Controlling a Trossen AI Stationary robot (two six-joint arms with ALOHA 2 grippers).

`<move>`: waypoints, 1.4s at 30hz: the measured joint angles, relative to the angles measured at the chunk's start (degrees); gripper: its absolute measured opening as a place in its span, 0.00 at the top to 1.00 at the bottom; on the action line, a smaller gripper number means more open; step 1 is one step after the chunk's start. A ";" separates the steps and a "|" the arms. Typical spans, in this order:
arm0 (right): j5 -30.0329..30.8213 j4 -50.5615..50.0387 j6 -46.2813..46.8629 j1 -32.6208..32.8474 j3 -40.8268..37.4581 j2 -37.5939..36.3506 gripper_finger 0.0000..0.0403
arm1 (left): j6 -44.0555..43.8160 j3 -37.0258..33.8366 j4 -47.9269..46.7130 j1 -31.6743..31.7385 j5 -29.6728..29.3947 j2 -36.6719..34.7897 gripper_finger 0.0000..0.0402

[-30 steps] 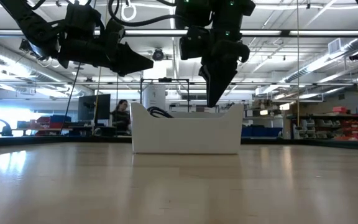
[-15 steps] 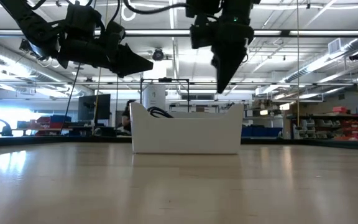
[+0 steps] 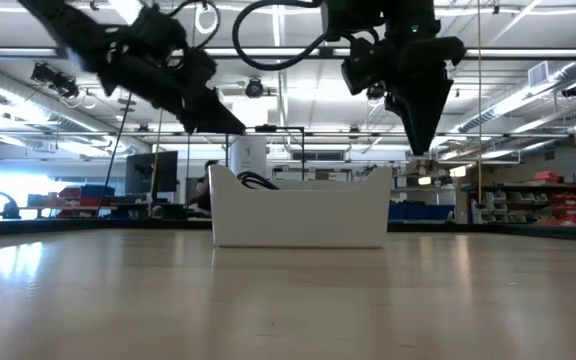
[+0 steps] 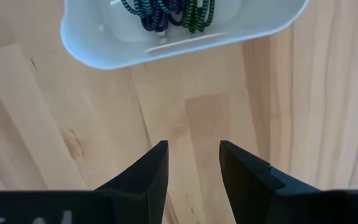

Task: Pick and place USB-C Cables
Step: Put the white charger cable into the white bin

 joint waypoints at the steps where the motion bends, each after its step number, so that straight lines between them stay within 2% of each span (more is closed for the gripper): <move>1: -0.01 -0.04 0.01 0.11 0.00 0.00 0.63 | 0.86 2.42 -4.42 -0.25 -0.87 0.37 0.71; 4: 0.14 -0.64 0.02 0.18 0.00 -0.42 0.63 | 4.75 9.71 -16.82 -0.92 -5.45 2.01 0.71; 7: 0.27 -1.11 -0.26 0.60 -0.13 -1.09 0.63 | 9.08 17.98 -26.74 -0.33 -6.04 4.62 0.71; 14: 0.41 -0.42 -0.30 3.22 -4.97 -5.68 0.63 | 18.95 37.01 -50.38 2.77 -0.82 15.76 0.71; 19: 0.41 1.85 3.03 7.15 -10.44 -10.25 0.63 | 29.01 44.10 -60.61 5.49 2.11 24.93 0.71; 22: 0.40 4.17 4.94 10.16 -13.99 -13.08 0.63 | 34.12 45.05 -62.52 6.65 1.69 28.39 0.71; 24: 0.40 6.71 5.83 11.84 -16.46 -15.13 0.63 | 38.08 45.00 -63.14 7.32 -0.83 29.71 0.71; 28: 0.62 11.27 6.40 13.50 -21.46 -18.91 0.63 | 44.44 45.01 -62.18 8.36 -3.10 30.14 0.71; 31: 3.62 13.53 7.08 13.66 -24.74 -21.47 0.63 | 48.39 45.01 -61.42 8.41 -4.39 30.14 0.71; 34: 5.87 14.65 6.99 12.76 -27.30 -23.53 0.63 | 50.97 45.03 -59.65 8.35 -6.30 30.53 0.71; 38: 5.91 16.49 6.25 10.98 -30.00 -25.67 0.63 | 52.13 45.03 -58.97 8.35 -6.73 33.34 0.71; 42: 5.86 16.70 5.73 9.87 -30.76 -26.47 0.63 | 52.34 45.01 -59.20 8.35 -9.64 36.64 0.71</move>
